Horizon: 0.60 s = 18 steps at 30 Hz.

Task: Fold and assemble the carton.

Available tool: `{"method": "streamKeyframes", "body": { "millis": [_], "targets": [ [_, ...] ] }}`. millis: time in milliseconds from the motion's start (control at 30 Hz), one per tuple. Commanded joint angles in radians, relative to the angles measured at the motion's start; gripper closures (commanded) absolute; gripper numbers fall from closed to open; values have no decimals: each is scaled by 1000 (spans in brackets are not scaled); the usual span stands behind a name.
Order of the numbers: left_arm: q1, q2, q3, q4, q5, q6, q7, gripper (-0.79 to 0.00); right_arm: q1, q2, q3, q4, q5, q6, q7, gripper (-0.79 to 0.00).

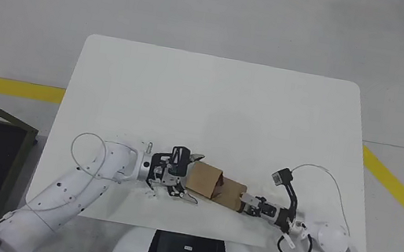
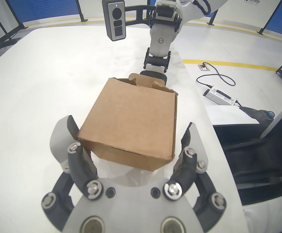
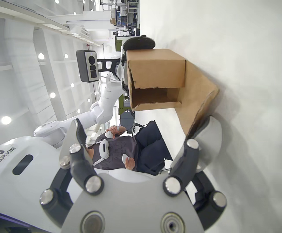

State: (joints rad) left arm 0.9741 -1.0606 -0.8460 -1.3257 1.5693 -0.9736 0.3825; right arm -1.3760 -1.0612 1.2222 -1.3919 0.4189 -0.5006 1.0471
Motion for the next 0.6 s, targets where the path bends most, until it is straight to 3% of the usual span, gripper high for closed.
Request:
{"method": "streamKeyframes", "body": {
  "millis": [0, 567],
  "targets": [
    [2, 2, -4, -1, 1, -1, -2, -785, 6, -2, -8, 13, 6, -2, -5, -785],
    [12, 5, -12, -11, -6, -4, -8, -785, 69, -27, -67, -2, 122, -3, -38, -785]
  ]
}}
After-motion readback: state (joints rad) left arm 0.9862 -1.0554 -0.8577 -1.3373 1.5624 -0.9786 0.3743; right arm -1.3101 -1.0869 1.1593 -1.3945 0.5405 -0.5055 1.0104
